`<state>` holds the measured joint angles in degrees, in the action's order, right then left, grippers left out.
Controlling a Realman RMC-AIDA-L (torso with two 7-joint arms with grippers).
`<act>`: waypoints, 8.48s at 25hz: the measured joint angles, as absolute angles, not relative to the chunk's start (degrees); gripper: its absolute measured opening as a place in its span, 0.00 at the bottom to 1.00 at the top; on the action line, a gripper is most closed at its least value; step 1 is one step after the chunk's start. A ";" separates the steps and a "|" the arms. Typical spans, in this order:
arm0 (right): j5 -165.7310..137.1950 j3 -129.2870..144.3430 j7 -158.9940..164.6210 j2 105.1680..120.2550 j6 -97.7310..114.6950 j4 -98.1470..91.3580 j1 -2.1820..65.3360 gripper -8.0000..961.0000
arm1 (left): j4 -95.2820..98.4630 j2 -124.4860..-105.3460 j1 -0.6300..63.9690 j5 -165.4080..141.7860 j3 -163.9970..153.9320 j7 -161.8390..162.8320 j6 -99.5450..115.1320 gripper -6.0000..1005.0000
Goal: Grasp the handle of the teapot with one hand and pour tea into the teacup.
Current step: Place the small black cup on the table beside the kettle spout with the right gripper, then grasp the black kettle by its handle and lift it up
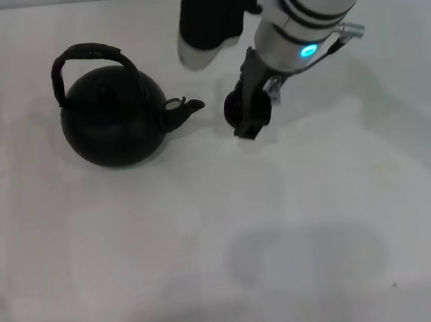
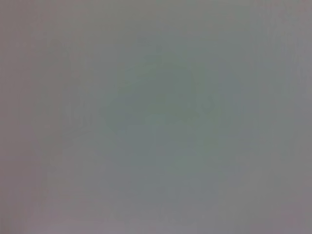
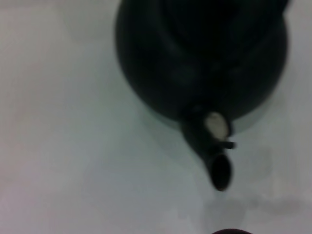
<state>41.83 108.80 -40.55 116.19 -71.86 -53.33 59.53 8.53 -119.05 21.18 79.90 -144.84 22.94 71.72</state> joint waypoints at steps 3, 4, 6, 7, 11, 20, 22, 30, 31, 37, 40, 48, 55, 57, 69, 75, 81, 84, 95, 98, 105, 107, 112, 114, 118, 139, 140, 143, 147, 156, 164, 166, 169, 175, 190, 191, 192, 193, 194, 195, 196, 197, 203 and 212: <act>43.79 111.73 -40.41 116.19 -71.90 -53.72 59.82 0.76 | 8.51 -119.01 21.19 79.90 -144.85 22.94 71.72 0.88; 44.24 112.26 -40.40 116.19 -71.95 -53.80 59.86 0.76 | 8.50 -119.00 21.19 79.90 -144.84 22.94 71.72 0.88; 45.07 113.40 -40.31 116.19 -72.07 -53.85 60.09 0.76 | 8.44 -119.00 21.30 79.89 -144.85 22.94 71.72 0.88; 45.35 114.00 -40.12 116.19 -72.09 -53.84 60.23 0.76 | 8.38 -119.00 21.41 79.89 -144.85 22.94 71.72 0.88; 46.19 116.98 -38.99 116.19 -71.40 -53.94 60.56 0.76 | 8.28 -119.00 21.63 79.89 -144.85 22.94 71.72 0.88; 47.98 121.14 -38.20 116.19 -70.23 -53.95 60.86 0.76 | 8.04 -119.00 21.71 79.90 -144.84 22.94 71.35 0.88; 48.29 121.40 -38.17 116.19 -70.04 -53.81 60.89 0.76 | 8.09 -119.00 21.71 79.89 -144.85 22.94 70.75 0.88; 48.67 122.73 -38.32 116.19 -68.51 -53.47 60.55 0.76 | 8.40 -119.00 21.71 79.73 -144.85 22.94 70.40 0.88; 48.85 123.06 -38.40 116.19 -68.22 -53.46 60.52 0.76 | 8.43 -119.00 21.72 79.63 -144.84 22.94 70.40 0.88; 49.91 125.43 -39.20 116.19 -67.14 -53.20 60.49 0.76 | 8.44 -119.00 21.77 79.54 -144.85 22.94 70.39 0.88; 50.10 125.68 -39.68 116.19 -66.95 -52.99 60.48 0.76 | 8.44 -119.00 21.85 79.53 -144.84 22.94 70.39 0.88; 51.00 125.90 -40.11 116.19 -66.60 -52.55 60.22 0.76 | 8.53 -119.00 21.88 79.53 -144.87 22.94 70.40 0.88; 50.90 125.90 -40.17 116.19 -66.11 -52.49 60.05 0.76 | 8.53 -119.00 21.88 79.54 -145.00 22.94 70.40 0.88; 50.76 125.90 -40.20 116.19 -66.03 -52.43 60.02 0.76 | 8.53 -119.00 21.88 79.54 -145.01 22.94 70.40 0.88; 50.96 126.46 -40.89 116.19 -65.54 -51.91 60.14 0.76 | 8.53 -119.00 21.97 79.45 -145.11 22.94 70.43 0.88; 50.90 126.48 -40.58 116.19 -65.49 -51.17 60.41 0.79 | 8.53 -119.00 22.17 79.45 -145.11 22.94 70.41 0.88; 50.80 126.48 -40.55 116.19 -65.38 -51.25 60.46 0.87 | 8.53 -119.00 22.30 79.45 -145.10 22.94 70.49 0.88; 50.52 126.48 -40.54 116.19 -65.19 -51.63 60.30 0.89 | 8.53 -119.00 22.34 79.45 -145.08 22.94 70.50 0.88; 50.72 123.90 -40.93 116.20 -63.98 -52.03 58.15 0.90 | 8.48 -119.00 22.26 79.52 -144.85 22.94 70.60 0.88; 50.79 122.21 -41.05 116.19 -63.91 -52.22 56.98 0.90 | 8.51 -119.00 22.36 79.54 -144.84 22.94 70.49 0.88; 52.85 114.60 -44.04 116.19 -64.02 -52.69 52.63 0.90 | 8.36 -118.94 22.41 79.82 -144.84 22.94 70.45 0.88; 53.85 112.31 -45.15 116.17 -64.27 -52.72 51.37 0.90 | 8.30 -118.93 22.41 79.85 -144.84 22.94 70.44 0.88; 55.59 107.34 -47.75 115.97 -65.11 -52.79 49.13 0.90 | 8.19 -118.91 22.41 79.85 -144.84 22.94 70.40 0.88; 56.70 104.85 -49.68 115.95 -65.51 -52.83 48.07 0.90 | 8.17 -118.91 22.41 79.84 -144.84 22.94 70.40 0.88; 57.58 100.92 -51.55 115.75 -66.55 -52.83 46.52 0.90 | 8.09 -118.91 22.40 79.84 -144.84 22.94 70.40 0.88; 86.18 56.74 -76.21 115.43 -65.87 -37.29 34.35 0.89 | 8.53 -118.97 22.01 79.36 -145.29 22.94 70.92 0.88; 91.08 54.56 -79.68 115.53 -65.21 -35.26 33.29 0.89 | 8.53 -118.98 21.96 79.36 -145.29 22.94 70.92 0.88; 106.56 51.61 -90.35 115.78 -63.02 -29.75 30.03 0.89 | 8.53 -119.08 21.83 79.28 -145.38 22.94 70.93 0.88; 122.88 51.42 -110.70 115.83 -62.20 -24.34 27.32 0.89 | 8.53 -119.12 21.37 77.89 -145.44 22.94 70.93 0.88; 143.49 51.30 -155.55 115.90 -59.07 -12.46 28.57 0.89 | 8.56 -119.11 19.24 71.96 -145.46 22.94 71.20 0.88; 144.87 47.12 -154.04 115.49 -49.81 -12.75 31.03 0.89 | 8.62 -119.14 12.57 64.71 -145.45 22.94 79.97 0.88; 144.95 44.85 -153.76 115.48 -49.62 -12.60 31.33 0.89 | 8.62 -119.14 10.84 62.83 -145.45 22.94 82.13 0.88; 145.01 42.69 -153.28 115.41 -49.55 -12.54 31.72 0.89 | 8.59 -119.15 8.66 59.38 -145.45 22.94 84.55 0.88; 145.02 42.33 -152.98 115.40 -48.66 -12.34 32.36 0.89 | 7.81 -118.81 8.98 51.21 -145.46 22.94 85.83 0.88; 145.07 42.27 -152.35 115.58 -46.80 -12.07 32.71 0.89 | 5.59 -119.00 15.72 44.34 -145.55 23.01 80.36 0.88; 145.09 42.27 -152.31 115.58 -46.80 -12.06 32.67 0.89 | 5.60 -119.00 15.86 44.34 -145.55 23.01 79.82 0.88; 145.09 42.27 -152.27 115.58 -46.80 -12.05 32.64 0.89 | 5.63 -119.00 16.09 44.33 -145.55 23.02 79.14 0.88; 145.09 42.27 -152.21 115.58 -46.82 -12.04 32.63 0.89 | 5.63 -119.01 16.26 44.33 -145.55 23.02 78.70 0.88; 145.09 42.27 -152.17 115.58 -46.84 -12.04 32.63 0.89 | 5.64 -119.04 16.45 44.32 -145.55 23.02 78.31 0.88; 145.09 42.27 -152.15 115.58 -46.87 -12.04 32.62 0.89 | 5.64 -119.06 16.66 44.31 -145.55 23.02 78.00 0.88; 145.09 42.27 -152.15 115.58 -46.89 -12.04 32.61 0.89 | 5.64 -119.09 16.88 44.31 -145.55 23.01 77.64 0.88; 145.09 42.27 -152.14 115.58 -46.90 -12.04 32.61 0.89 | 5.64 -119.10 17.08 44.30 -145.55 23.02 77.29 0.88; 145.10 42.36 -152.12 115.58 -46.96 -12.04 32.61 0.89 | 5.83 -119.11 18.47 44.19 -145.55 22.99 74.74 0.88; 145.11 42.54 -152.08 115.57 -47.03 -12.04 32.51 0.89 | 6.07 -119.09 19.46 43.74 -145.55 22.56 71.99 0.88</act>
<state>145.11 42.54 -152.08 115.57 -47.03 -12.04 32.51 6.07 -119.09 19.46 43.74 -145.55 22.56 71.99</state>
